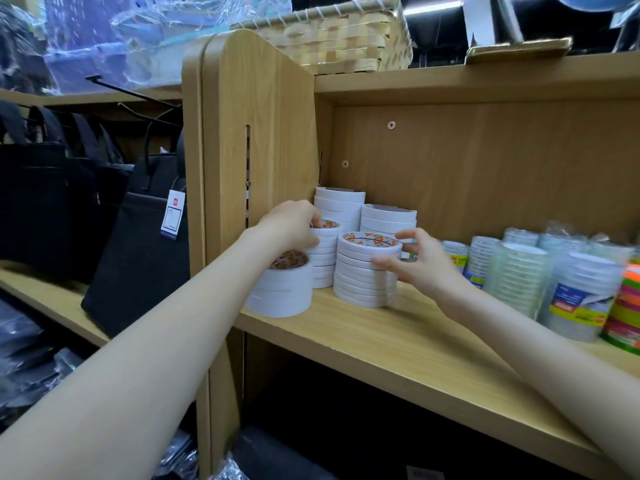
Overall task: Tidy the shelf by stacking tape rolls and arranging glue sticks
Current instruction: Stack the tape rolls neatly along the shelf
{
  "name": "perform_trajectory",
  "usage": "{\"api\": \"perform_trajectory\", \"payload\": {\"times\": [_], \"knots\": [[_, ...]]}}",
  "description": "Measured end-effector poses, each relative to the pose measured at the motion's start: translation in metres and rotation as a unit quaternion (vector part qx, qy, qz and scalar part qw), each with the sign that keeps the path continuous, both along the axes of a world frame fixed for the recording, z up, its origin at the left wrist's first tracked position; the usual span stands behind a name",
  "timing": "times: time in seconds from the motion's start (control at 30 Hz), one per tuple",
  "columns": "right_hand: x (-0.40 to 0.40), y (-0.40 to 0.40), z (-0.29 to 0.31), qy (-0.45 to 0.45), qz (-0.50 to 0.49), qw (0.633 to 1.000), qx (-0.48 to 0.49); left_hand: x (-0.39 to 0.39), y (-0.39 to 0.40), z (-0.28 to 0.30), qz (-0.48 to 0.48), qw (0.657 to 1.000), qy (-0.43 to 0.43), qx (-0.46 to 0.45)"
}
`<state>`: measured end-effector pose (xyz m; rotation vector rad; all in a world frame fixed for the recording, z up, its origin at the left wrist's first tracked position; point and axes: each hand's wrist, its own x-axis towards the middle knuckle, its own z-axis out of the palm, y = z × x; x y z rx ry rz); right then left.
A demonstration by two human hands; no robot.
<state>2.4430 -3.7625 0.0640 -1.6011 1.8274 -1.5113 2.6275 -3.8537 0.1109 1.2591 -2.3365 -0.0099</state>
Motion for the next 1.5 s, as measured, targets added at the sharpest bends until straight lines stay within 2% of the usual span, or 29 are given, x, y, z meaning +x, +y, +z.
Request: {"api": "perform_trajectory", "payload": {"times": [0.07,0.17,0.23,0.4,0.53,0.67,0.77,0.93,1.03,1.13,1.23,1.33,1.4,1.5], "knots": [[0.002,0.001,-0.001,0.021,0.006,1.0,0.002,-0.002,0.003,0.002,0.003,1.0,-0.01,0.003],[0.007,0.003,-0.003,0.137,-0.019,0.99,0.011,-0.005,0.005,0.0,0.01,1.0,-0.014,-0.01],[0.01,0.003,-0.005,0.179,-0.03,0.983,-0.002,-0.004,0.004,-0.002,0.013,1.0,-0.005,-0.017],[0.007,0.003,-0.005,0.169,-0.006,0.986,0.015,-0.005,0.007,-0.01,-0.01,0.998,0.053,-0.015],[-0.006,0.012,-0.002,0.135,-0.013,0.988,0.07,-0.006,0.02,-0.013,-0.09,0.99,0.084,-0.066],[-0.016,0.017,-0.012,0.185,-0.021,0.975,0.122,-0.015,0.026,-0.01,-0.137,0.987,-0.038,-0.079],[-0.012,0.011,-0.018,0.193,-0.037,0.976,0.095,-0.02,0.018,-0.005,-0.154,0.984,-0.063,-0.063],[-0.007,0.007,-0.019,0.174,-0.06,0.98,0.071,-0.025,0.013,0.013,-0.165,0.98,-0.115,0.015],[-0.008,0.004,-0.021,0.174,-0.067,0.979,0.081,-0.024,0.02,0.014,-0.151,0.982,-0.116,0.013],[-0.01,0.003,-0.018,0.136,-0.029,0.987,0.074,-0.021,0.035,-0.004,-0.112,0.991,-0.046,-0.054],[-0.011,0.008,-0.012,0.082,-0.002,0.997,0.009,-0.026,0.057,-0.04,-0.099,0.984,0.109,-0.097],[-0.012,0.015,-0.009,0.014,0.017,1.0,-0.017,-0.033,0.072,-0.075,-0.097,0.97,0.221,-0.015],[-0.013,0.018,-0.008,-0.026,0.019,0.999,-0.028,-0.033,0.071,-0.086,-0.097,0.963,0.242,0.067],[-0.013,0.019,-0.009,-0.035,0.022,0.999,-0.027,-0.034,0.066,-0.088,-0.07,0.955,0.257,0.13]]}}
